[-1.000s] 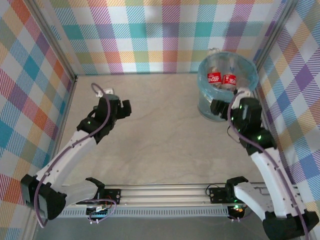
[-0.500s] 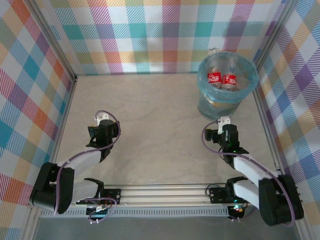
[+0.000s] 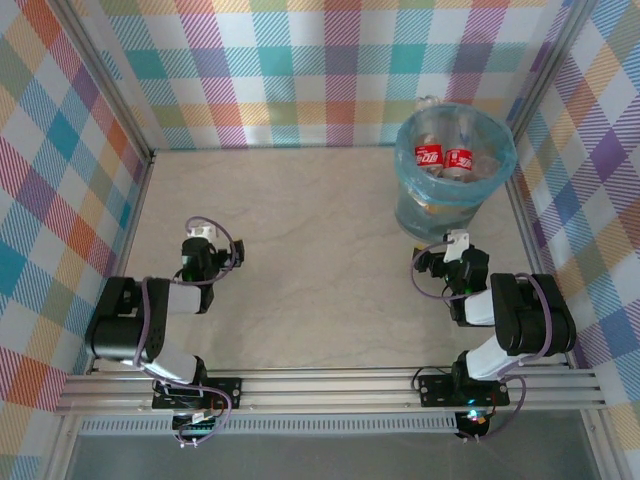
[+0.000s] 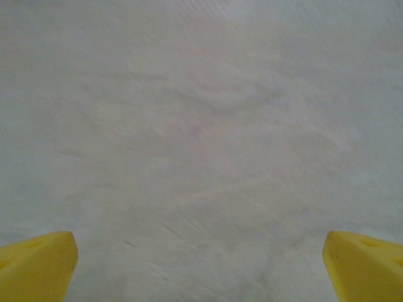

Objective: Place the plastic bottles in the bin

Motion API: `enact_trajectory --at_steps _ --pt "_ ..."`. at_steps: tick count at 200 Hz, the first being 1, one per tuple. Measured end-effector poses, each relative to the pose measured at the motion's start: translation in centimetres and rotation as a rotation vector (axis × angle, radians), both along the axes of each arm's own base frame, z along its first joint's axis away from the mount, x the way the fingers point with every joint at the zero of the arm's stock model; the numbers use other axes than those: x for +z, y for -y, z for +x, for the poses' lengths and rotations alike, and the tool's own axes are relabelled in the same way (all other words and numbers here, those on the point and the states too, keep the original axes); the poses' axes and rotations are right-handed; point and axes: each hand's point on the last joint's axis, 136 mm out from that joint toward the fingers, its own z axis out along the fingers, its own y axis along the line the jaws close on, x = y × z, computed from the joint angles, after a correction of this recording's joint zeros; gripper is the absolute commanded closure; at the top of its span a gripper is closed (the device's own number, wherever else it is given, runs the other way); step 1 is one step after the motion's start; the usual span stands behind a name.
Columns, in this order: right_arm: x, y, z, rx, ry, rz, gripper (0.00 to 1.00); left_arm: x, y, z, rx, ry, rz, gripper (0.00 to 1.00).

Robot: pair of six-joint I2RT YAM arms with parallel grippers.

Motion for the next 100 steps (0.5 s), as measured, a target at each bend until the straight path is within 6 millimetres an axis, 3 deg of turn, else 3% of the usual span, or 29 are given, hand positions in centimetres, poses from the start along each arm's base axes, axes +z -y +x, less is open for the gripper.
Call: enact_trajectory --at_steps 42,100 --pt "2.3 1.2 3.3 -0.098 0.011 -0.002 0.0 0.9 0.2 1.1 -0.004 0.027 -0.007 0.0" --pt "1.5 0.9 3.4 -0.098 -0.036 -0.008 0.0 1.0 0.1 1.2 0.0 0.029 -0.005 0.0"
